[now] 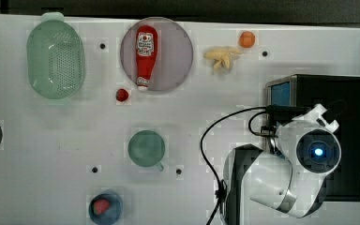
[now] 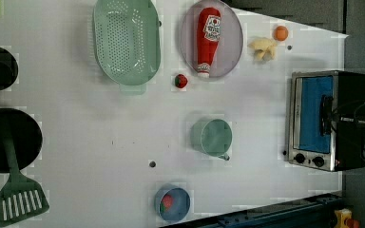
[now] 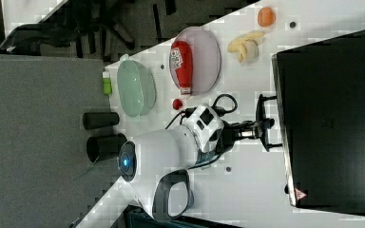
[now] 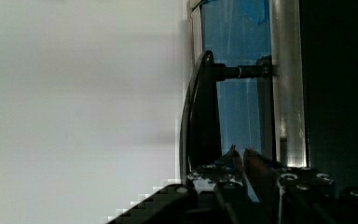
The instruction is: Flap open oven.
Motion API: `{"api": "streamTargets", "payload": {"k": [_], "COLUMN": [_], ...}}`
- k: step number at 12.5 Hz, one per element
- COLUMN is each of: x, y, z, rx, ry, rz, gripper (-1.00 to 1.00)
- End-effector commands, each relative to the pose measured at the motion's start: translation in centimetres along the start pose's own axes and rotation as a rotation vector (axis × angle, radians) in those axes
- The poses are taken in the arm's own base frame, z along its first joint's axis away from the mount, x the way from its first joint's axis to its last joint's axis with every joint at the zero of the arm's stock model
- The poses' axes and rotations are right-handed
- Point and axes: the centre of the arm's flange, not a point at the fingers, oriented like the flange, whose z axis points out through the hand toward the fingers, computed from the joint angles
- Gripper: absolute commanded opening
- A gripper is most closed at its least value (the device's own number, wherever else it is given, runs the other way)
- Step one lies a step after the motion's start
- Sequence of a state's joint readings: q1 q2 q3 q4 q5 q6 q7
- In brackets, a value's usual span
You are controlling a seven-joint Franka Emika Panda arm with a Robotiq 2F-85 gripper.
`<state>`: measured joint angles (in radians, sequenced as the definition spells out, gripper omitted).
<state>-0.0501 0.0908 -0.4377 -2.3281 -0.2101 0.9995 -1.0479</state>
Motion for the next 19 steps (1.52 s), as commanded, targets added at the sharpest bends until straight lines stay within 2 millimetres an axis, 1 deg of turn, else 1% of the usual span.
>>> {"api": "streamTargets", "payload": {"k": [1,5,8,11,15,17,19], "x": [0.5,0.7,0.9,0.6,0.3,0.2,0.2], "y": [-4.5,-9.5,-12.9,-17.0,-22.1,-24.1,-25.6], "z": [0.7,1.3,2.8,5.5,9.5,11.4,13.1], "rx": [-0.035,-0.1,-0.165,-0.215,-0.341,-0.397,-0.4], "ry": [-0.033,-0.066,-0.088,-0.107,-0.116,-0.122,-0.121], "rz": [-0.03,-0.047,-0.095,-0.071,-0.094,-0.073,-0.043], "gripper": [-0.65,-0.65,-0.65,-0.65,-0.65,-0.65,-0.65]}}
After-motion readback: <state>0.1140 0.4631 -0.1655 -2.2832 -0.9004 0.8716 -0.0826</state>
